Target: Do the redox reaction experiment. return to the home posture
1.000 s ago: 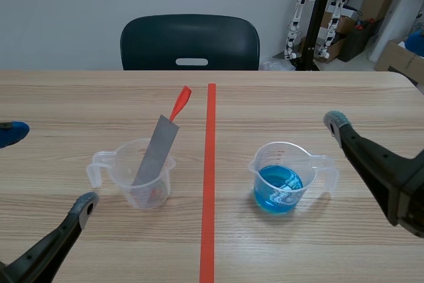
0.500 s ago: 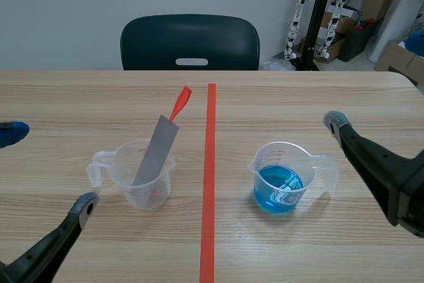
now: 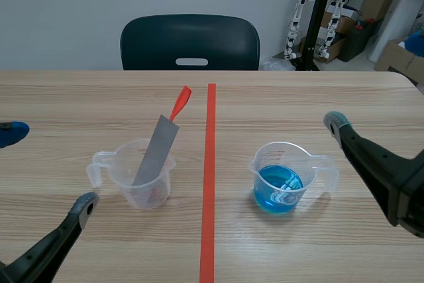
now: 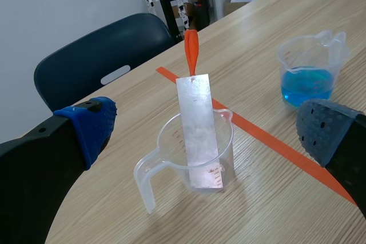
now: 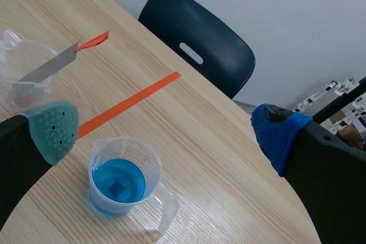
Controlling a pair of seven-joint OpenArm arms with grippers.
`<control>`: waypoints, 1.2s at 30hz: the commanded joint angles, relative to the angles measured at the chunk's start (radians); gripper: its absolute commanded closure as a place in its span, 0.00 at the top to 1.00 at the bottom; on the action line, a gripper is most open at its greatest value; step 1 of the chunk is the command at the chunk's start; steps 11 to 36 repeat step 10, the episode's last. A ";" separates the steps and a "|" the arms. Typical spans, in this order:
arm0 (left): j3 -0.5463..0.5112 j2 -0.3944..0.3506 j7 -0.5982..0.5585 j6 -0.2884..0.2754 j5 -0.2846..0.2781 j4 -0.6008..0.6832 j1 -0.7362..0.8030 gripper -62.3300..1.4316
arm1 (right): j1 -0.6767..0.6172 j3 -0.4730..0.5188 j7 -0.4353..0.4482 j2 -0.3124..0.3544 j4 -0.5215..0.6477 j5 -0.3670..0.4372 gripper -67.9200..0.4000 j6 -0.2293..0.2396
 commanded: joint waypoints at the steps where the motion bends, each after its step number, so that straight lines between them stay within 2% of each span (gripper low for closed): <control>1: -0.003 0.005 -0.009 0.002 -0.007 0.015 0.005 1.00 | 0.011 -0.005 0.008 0.000 0.003 0.007 0.93 -0.006; 36: -0.003 0.005 -0.009 0.002 -0.007 0.015 0.005 1.00 | 0.011 -0.005 0.005 0.000 0.003 0.007 0.93 -0.003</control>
